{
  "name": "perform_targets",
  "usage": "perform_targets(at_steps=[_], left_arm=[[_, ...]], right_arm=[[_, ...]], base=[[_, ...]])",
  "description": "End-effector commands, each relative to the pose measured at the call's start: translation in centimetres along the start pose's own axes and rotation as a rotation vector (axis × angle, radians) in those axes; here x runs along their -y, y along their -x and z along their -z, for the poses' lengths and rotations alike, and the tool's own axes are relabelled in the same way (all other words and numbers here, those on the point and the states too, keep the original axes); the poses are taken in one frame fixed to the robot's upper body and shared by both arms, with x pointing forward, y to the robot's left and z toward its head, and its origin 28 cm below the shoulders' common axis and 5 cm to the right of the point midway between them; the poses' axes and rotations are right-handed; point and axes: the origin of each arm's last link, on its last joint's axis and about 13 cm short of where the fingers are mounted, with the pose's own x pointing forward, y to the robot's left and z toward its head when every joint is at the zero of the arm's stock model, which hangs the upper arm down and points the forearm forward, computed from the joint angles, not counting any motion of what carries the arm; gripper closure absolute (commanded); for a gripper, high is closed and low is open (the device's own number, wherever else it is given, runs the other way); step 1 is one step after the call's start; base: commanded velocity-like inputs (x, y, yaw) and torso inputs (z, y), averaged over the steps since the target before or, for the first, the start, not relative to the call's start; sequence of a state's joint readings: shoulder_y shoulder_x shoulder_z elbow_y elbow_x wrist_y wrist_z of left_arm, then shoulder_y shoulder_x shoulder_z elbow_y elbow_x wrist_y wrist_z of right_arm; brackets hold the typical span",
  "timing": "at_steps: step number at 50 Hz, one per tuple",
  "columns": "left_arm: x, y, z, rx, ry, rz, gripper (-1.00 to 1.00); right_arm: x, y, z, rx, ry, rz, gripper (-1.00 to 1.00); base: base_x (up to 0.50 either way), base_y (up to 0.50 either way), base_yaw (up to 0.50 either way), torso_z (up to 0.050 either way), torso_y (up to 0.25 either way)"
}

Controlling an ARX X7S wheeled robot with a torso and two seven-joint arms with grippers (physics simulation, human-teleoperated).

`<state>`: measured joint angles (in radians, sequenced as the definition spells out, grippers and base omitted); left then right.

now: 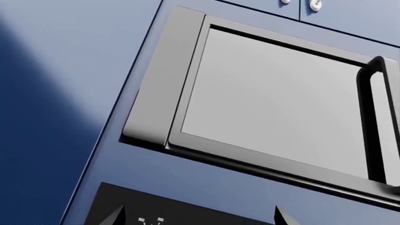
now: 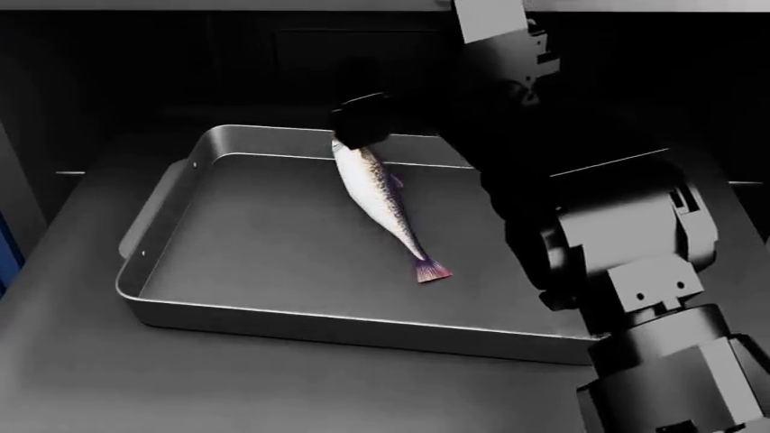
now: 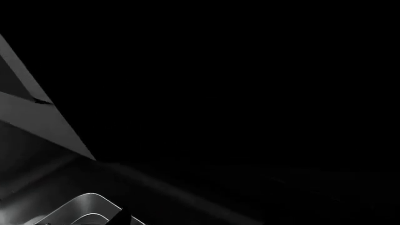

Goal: Pick the fish from the top rack in the oven and place it on the plate on the counter.

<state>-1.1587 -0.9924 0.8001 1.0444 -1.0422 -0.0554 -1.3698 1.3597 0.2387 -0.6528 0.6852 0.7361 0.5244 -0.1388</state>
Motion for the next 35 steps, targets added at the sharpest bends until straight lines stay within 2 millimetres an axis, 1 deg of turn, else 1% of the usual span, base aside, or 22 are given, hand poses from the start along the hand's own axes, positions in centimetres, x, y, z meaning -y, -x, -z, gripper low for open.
perform_targets(at_steps=[1, 6, 7, 8, 15, 20, 22, 28, 31, 35], left_arm=[[-0.1, 0.4, -0.1, 0.000, 0.004, -0.009, -1.00], [0.0, 0.8, -0.1, -0.007, 0.011, -0.012, -1.00], [0.0, 1.0, 0.0, -0.009, 0.013, -0.012, -1.00], [0.0, 1.0, -0.1, -0.010, 0.013, -0.012, -1.00], [0.2, 1.0, -0.1, -0.012, 0.015, -0.006, -1.00], [0.2, 1.0, -0.1, -0.012, 0.015, -0.006, -1.00], [0.2, 1.1, -0.1, -0.014, 0.018, -0.006, -1.00], [0.2, 1.1, -0.2, -0.008, 0.019, -0.009, -1.00], [0.3, 1.1, -0.2, -0.001, 0.026, -0.014, -1.00], [0.2, 1.1, -0.2, -0.001, 0.027, -0.016, -1.00]], right_arm=[[-0.3, -0.3, -0.5, -0.057, 0.012, -0.045, -1.00], [-0.6, 0.0, 0.1, -0.126, 0.009, -0.093, -1.00], [-0.6, 0.1, 0.2, -0.146, -0.023, -0.101, -1.00], [-0.6, 0.0, 0.2, -0.146, -0.020, -0.101, -1.00], [-0.5, -0.2, -0.4, -0.179, -0.017, -0.140, -1.00], [0.1, -0.6, -0.5, -0.234, 0.015, -0.149, -1.00], [0.2, -0.5, -0.7, -0.264, 0.031, -0.178, -1.00], [0.6, -0.7, 0.1, -0.353, 0.124, -0.208, -1.00], [1.0, -0.5, 0.5, -0.416, 0.148, -0.250, -1.00], [1.1, -0.5, 0.4, -0.436, 0.143, -0.264, -1.00]], base=[[0.00, 0.00, 0.00, 0.000, 0.000], [0.00, 0.00, 0.00, 0.000, 0.000], [0.00, 0.00, 0.00, 0.000, 0.000], [0.00, 0.00, 0.00, 0.000, 0.000], [0.00, 0.00, 0.00, 0.000, 0.000], [0.00, 0.00, 0.00, 0.000, 0.000], [0.00, 0.00, 0.00, 0.000, 0.000], [0.00, 0.00, 0.00, 0.000, 0.000], [0.00, 0.00, 0.00, 0.000, 0.000], [0.00, 0.00, 0.00, 0.000, 0.000]])
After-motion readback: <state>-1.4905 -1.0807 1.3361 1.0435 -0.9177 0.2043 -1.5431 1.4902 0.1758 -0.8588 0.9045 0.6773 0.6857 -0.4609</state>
